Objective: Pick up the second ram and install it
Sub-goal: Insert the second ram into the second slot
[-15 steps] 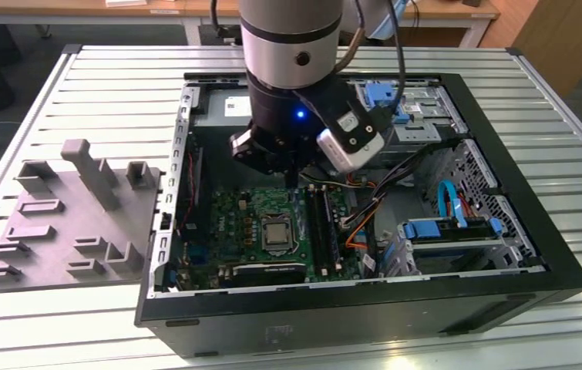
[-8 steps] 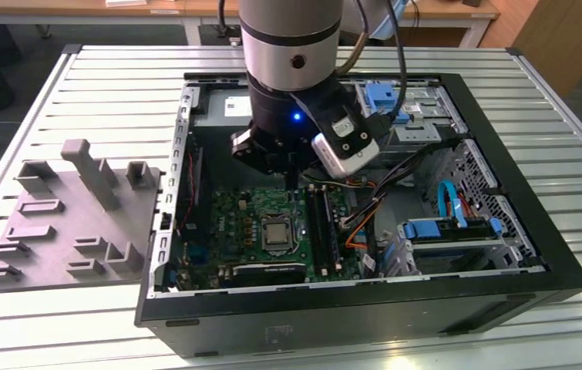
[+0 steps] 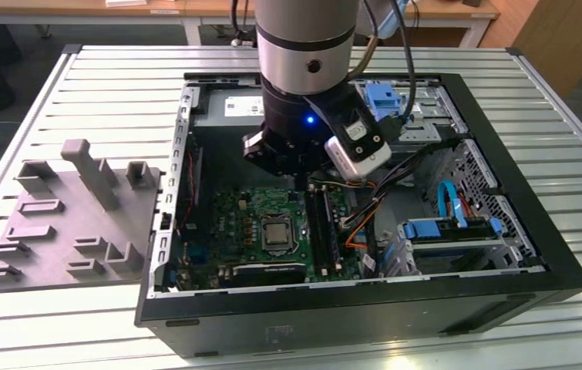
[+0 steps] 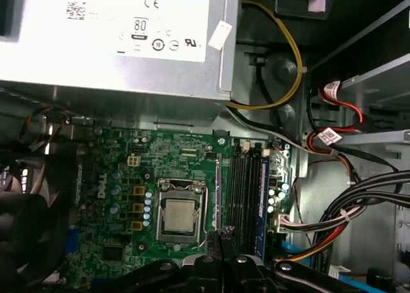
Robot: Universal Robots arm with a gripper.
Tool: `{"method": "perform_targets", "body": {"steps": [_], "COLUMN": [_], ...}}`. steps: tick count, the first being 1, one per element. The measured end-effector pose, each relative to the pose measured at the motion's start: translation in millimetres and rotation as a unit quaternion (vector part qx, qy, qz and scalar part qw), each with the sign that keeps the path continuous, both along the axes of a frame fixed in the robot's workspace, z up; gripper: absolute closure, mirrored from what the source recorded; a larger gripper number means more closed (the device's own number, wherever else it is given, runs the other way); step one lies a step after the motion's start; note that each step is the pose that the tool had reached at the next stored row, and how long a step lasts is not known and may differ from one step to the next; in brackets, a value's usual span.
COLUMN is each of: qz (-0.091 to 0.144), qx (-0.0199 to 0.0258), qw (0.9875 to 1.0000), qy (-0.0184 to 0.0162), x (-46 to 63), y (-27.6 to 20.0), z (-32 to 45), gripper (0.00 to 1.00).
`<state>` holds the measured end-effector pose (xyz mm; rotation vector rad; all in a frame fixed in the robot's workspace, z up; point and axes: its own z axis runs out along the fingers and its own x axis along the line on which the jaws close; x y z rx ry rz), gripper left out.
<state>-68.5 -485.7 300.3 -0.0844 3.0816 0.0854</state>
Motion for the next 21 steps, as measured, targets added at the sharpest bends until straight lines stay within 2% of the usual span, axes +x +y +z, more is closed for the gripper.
{"method": "perform_targets", "body": {"steps": [4,10,21], "qz": [-0.010,-0.010,-0.012], "qx": [0.0001,0.0003,0.0004], "qw": [0.9999,0.9999,0.9999], "qy": [0.0000,-0.0001,0.0018], "x": [2.6,3.7,21.2], "y": [-0.4,-0.4,-0.9], "z": [-5.9,-7.1,-17.4], "gripper": [0.87,0.87,0.87]}}
